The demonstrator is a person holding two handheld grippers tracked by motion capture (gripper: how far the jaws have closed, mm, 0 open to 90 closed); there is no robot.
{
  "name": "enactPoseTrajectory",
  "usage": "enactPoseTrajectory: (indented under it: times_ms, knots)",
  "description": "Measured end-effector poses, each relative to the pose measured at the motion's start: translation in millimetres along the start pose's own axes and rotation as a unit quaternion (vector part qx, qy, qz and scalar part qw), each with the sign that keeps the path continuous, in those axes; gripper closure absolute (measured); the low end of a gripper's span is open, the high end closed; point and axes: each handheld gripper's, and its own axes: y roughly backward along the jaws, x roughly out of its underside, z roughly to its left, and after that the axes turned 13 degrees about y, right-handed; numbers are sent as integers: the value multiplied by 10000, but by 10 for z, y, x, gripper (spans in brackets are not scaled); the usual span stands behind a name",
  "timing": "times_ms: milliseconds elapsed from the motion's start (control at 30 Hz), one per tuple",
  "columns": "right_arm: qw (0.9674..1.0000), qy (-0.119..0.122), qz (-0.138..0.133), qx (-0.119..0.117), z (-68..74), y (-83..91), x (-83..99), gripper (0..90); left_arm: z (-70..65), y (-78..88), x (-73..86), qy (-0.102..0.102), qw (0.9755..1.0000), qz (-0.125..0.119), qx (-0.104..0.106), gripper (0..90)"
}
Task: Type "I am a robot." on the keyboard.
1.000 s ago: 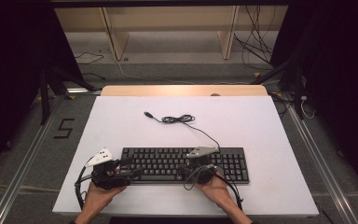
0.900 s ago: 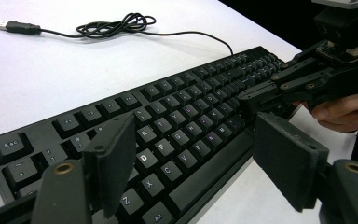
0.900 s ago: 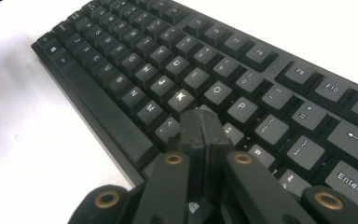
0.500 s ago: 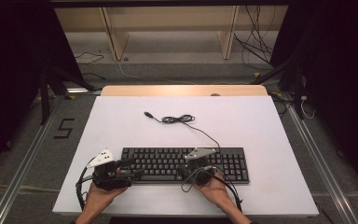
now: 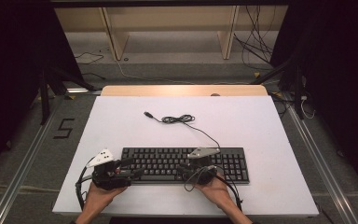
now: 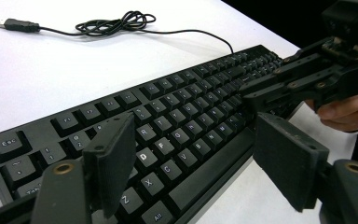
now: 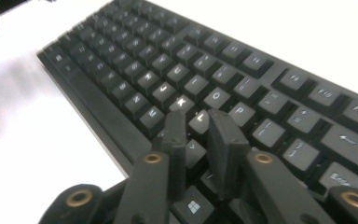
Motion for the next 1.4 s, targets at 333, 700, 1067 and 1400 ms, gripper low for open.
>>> enactPoseTrajectory:
  times_ms: [333,700,1067,1400]
  knots:
    - [9991,-139,-395,-77,-67,225,-5,600,-4,-6,0,5,10000,16,5,290]
    - [9981,-108,-606,-51,-79,362,-2,419,4,-7,-2,8,10000,30,0,282]
    - [9953,-113,-963,81,-133,590,99,387,0,-8,-4,-2,10000,44,13,281]
    - [9934,-78,-1128,211,-143,758,211,363,-5,-4,-8,-10,10000,51,17,278]
